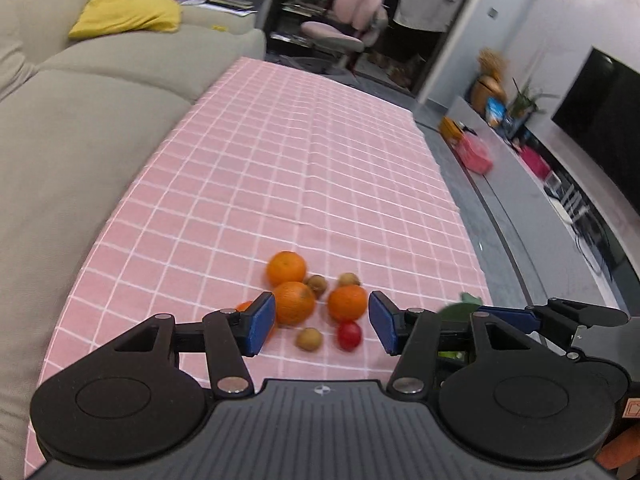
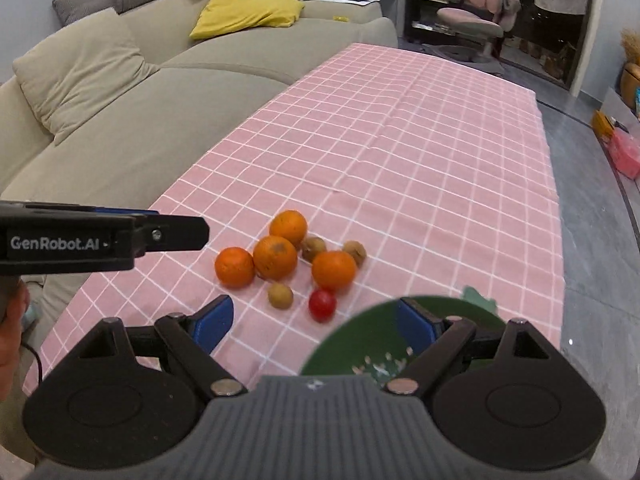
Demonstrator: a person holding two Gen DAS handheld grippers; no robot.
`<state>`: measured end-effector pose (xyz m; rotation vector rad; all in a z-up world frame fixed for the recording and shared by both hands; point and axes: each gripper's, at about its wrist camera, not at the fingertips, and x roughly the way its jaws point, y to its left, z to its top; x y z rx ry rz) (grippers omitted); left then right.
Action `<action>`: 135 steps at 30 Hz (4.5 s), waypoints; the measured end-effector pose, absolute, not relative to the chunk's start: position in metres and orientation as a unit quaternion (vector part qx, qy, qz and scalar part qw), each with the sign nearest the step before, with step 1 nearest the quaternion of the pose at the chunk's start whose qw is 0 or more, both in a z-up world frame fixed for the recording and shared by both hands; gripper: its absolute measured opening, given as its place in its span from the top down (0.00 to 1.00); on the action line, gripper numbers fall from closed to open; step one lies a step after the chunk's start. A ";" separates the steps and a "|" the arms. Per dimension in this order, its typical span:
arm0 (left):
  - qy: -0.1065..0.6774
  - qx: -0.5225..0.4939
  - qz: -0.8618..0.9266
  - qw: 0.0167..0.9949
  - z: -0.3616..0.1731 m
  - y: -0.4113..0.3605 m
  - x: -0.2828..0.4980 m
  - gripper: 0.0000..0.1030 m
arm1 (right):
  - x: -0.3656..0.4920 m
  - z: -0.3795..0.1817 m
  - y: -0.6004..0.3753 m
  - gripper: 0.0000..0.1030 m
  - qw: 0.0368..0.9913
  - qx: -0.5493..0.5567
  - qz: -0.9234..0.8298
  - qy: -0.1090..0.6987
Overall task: Organize fruits
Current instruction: 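Move both tools back to the oranges and grasp one orange each, then lower both held oranges into the colander and open both tools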
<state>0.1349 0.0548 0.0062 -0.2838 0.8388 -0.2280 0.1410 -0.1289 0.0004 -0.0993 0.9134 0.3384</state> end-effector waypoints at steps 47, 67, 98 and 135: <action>0.485 -0.137 -0.057 0.862 -0.089 0.063 0.184 0.55 | 0.246 -0.097 -0.116 0.60 0.844 -0.051 0.181 0.502; 0.423 -0.118 -0.137 0.888 0.003 0.024 0.143 0.55 | 0.154 -0.003 -0.153 0.61 0.886 -0.015 0.180 0.426; 0.483 0.070 -0.265 0.832 -0.031 -0.104 0.109 0.55 | 0.079 -0.030 -0.229 0.61 0.872 -0.100 0.070 0.474; 0.483 0.058 -0.245 0.838 -0.032 -0.094 0.123 0.34 | 0.135 -0.043 -0.225 0.60 0.847 -0.121 0.093 0.509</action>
